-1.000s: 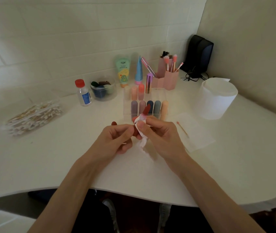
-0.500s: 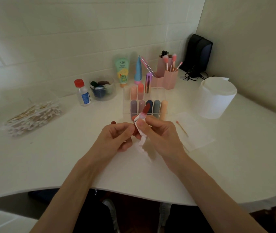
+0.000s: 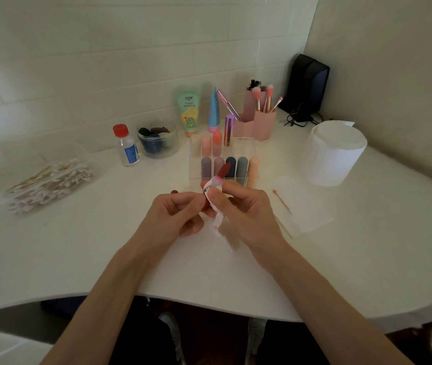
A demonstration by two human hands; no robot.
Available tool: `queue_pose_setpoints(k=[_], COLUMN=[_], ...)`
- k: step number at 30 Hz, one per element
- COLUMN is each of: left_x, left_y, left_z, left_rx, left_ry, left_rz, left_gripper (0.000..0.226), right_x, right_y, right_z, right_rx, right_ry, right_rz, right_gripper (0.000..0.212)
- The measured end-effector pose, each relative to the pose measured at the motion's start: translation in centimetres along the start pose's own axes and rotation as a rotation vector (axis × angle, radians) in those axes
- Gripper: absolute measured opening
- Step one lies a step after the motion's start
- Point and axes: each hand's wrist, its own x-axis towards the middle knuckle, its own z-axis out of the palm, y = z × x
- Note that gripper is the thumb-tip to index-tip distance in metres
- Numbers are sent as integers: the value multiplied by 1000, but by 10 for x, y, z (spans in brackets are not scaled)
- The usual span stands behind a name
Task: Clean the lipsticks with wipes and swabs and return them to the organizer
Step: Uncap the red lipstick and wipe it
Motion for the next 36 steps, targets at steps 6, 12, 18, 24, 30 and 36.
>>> queue_pose_setpoints(k=[6, 12, 18, 24, 30, 36], left_x=[-1, -1, -1, -2, 0, 0], left_y=[1, -1, 2, 2, 1, 1], left_z=[4, 0, 4, 3, -3, 0], left_rx=[-33, -51, -20, -124, 3, -111], left_ry=[37, -68, 66, -71, 52, -41], left_rz=[-20, -17, 41, -69, 20, -96], left_gripper=[16, 38, 11, 37, 25, 41], right_x=[1, 0, 1, -1, -1, -1], right_y=[0, -4, -2, -2, 2, -2], right_z=[-2, -5, -2, -4, -3, -4], right_rx=[-67, -47, -69, -44, -31, -5], right_ry=[-25, -26, -3, -32, -21, -31], right_rz=[-34, -9, -20, -1, -11, 35], right_gripper=[23, 25, 20, 24, 21, 24])
